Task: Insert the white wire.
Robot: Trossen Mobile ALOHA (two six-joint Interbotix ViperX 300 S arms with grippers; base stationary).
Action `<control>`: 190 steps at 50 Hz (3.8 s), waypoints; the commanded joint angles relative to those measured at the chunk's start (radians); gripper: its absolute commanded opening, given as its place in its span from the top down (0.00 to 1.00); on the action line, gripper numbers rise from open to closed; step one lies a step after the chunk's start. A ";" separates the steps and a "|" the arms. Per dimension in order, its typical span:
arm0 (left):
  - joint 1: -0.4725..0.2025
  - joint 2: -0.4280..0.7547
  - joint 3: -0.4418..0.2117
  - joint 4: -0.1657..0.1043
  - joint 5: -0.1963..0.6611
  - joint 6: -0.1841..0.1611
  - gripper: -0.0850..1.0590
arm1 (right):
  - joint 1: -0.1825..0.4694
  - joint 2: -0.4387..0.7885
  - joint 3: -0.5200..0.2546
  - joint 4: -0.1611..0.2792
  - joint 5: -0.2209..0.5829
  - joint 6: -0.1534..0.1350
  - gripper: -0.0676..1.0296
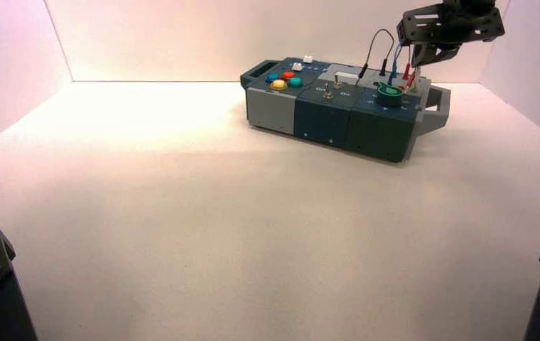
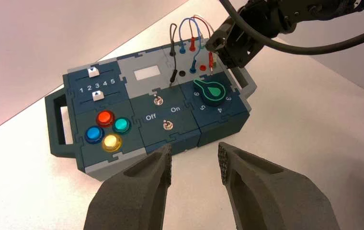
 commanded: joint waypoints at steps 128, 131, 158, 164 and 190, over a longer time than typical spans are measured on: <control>-0.008 -0.002 -0.029 0.003 -0.011 0.005 0.47 | -0.012 -0.060 0.012 -0.014 0.026 0.000 0.96; -0.008 -0.002 -0.029 0.003 -0.009 0.005 0.47 | -0.012 -0.060 0.015 -0.014 0.026 0.000 0.96; -0.008 0.000 -0.029 0.005 -0.009 0.005 0.47 | -0.011 -0.043 0.025 -0.012 0.012 0.000 0.96; -0.008 0.002 -0.029 0.006 -0.009 0.005 0.47 | -0.009 -0.031 0.032 -0.012 -0.002 0.002 0.96; -0.005 0.003 -0.029 0.008 -0.009 0.009 0.47 | -0.008 0.028 0.057 -0.008 -0.041 0.002 0.96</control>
